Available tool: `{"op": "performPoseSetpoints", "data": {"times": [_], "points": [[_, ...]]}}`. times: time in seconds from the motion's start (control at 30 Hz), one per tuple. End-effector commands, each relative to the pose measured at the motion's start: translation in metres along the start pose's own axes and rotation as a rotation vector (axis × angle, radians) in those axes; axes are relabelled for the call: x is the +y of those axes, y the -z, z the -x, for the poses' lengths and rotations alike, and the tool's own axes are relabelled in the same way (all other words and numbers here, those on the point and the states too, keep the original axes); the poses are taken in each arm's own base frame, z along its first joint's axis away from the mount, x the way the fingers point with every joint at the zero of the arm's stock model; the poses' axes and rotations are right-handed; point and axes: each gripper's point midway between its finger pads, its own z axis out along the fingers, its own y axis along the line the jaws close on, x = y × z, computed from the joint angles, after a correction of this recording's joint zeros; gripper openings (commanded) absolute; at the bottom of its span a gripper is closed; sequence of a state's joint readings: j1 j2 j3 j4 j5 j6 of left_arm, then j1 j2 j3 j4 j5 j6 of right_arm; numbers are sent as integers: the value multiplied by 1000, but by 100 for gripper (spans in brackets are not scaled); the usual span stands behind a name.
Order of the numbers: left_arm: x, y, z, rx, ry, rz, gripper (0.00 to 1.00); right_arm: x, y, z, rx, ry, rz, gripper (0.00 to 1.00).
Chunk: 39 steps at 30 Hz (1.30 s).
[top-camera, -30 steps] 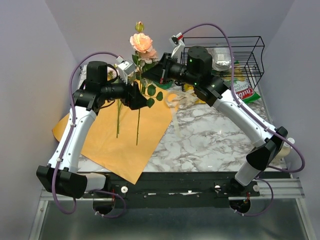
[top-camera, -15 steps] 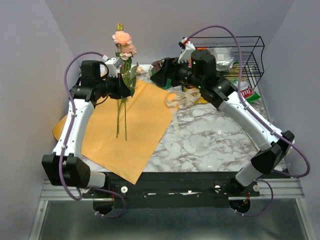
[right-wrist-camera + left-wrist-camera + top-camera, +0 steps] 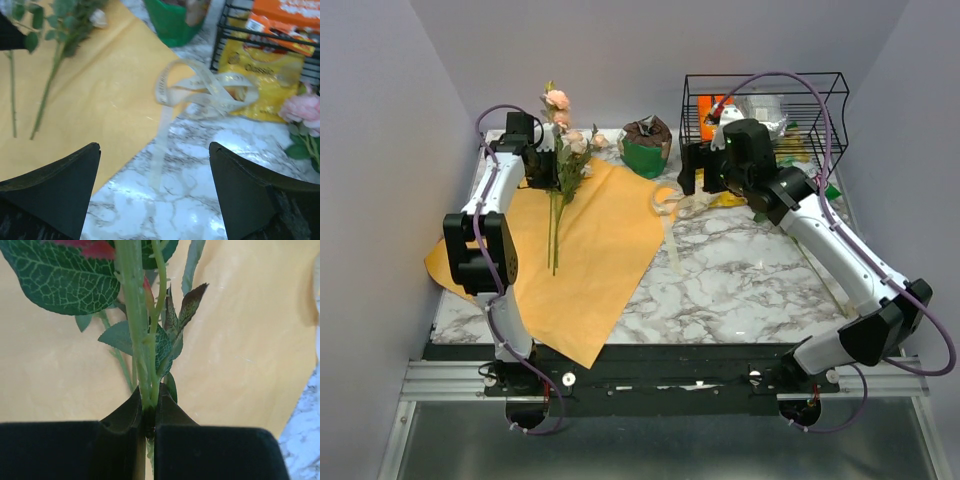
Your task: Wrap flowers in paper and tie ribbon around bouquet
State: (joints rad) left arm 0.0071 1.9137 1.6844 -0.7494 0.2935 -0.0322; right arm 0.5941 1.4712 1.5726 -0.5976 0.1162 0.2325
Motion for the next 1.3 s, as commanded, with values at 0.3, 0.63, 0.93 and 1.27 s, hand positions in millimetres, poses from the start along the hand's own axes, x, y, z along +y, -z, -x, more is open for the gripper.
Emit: {"op": "performPoseSetpoints", "data": {"times": [0.3,0.63,0.93,1.27], "points": [[20,-4,4,-1,-20,80,99,-215,16,-139,395,89,-534,99],[-7,61,19,-131,-116,34,99,-297,16,-219,674,57,-704,97],[-20,96,8,-178,-176,17,99,-320,-11,-255,799,29,-645,86],[-30,115,2,-190,-208,-10,99,-321,-5,-262,842,28,-644,10]]}}
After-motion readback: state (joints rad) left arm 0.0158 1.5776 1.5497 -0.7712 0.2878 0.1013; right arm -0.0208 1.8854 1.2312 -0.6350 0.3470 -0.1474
